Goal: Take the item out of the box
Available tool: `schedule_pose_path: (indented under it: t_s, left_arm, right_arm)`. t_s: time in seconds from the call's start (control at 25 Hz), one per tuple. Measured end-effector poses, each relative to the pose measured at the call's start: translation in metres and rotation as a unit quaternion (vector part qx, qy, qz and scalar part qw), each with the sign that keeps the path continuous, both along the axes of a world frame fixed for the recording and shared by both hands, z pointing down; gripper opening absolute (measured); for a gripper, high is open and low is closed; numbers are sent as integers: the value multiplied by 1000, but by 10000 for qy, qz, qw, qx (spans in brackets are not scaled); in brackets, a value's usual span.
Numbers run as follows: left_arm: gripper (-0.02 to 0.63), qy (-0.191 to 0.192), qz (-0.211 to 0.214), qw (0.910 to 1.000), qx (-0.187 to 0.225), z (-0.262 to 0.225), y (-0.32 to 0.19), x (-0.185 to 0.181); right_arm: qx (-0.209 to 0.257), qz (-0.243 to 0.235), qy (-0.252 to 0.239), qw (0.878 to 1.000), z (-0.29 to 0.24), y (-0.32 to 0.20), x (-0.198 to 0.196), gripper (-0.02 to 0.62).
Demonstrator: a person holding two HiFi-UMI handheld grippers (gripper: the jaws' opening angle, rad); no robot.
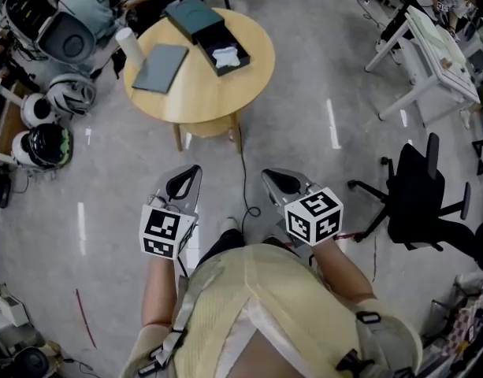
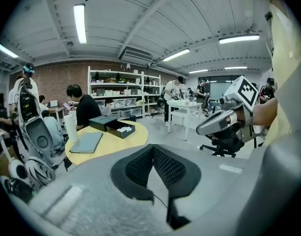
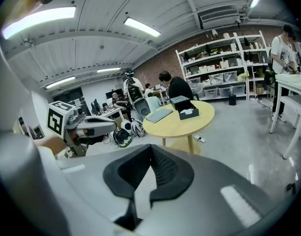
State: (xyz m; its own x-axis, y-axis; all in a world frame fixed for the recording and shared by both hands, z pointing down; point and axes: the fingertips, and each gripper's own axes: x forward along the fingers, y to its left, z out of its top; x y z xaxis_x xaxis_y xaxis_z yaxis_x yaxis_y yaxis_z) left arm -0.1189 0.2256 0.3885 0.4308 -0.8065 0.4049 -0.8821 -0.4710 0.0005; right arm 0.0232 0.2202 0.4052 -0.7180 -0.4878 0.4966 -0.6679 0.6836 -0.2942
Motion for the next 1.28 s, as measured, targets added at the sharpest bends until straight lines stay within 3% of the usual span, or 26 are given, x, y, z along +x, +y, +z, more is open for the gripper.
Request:
schedule_pose_path:
  t_s: [0.12,0.2,0.32,0.52,0.6,0.84,1.08,1.28]
  left_arm:
    - [5,-130,248,9996,0,5,-11,-13]
    - [53,-217,434,9988,-17,8,-20,-21]
    - [58,-394,566,9976,-21,12,-34,-32]
    - [125,-596,812,9949,-60,21,-61,-34]
    - [170,-845,977,9915,-124,30,-72,-37]
    - [208,-1359,1190,9833,-208,45,-116,-34]
    - [225,-2213,1440,9642,-234,51,-182,-28]
    - [225,-2219,1320,9649,-473,58,-239,-16]
  right_arm:
    - [-6,14,60,10000,3,-6,-17,5]
    - [-21,32,104,9999,5,-9,-26,5]
    - [-50,19,145,9999,9,-14,-37,5]
    - [-47,17,160,9999,11,-41,-38,5]
    - [-81,28,93,9999,11,-55,-41,5]
    - [-127,-195,66,9997,15,-103,-43,5]
    - [-216,-452,8,9987,18,-173,-43,5]
    - [-305,-738,149,9967,28,-222,-34,5]
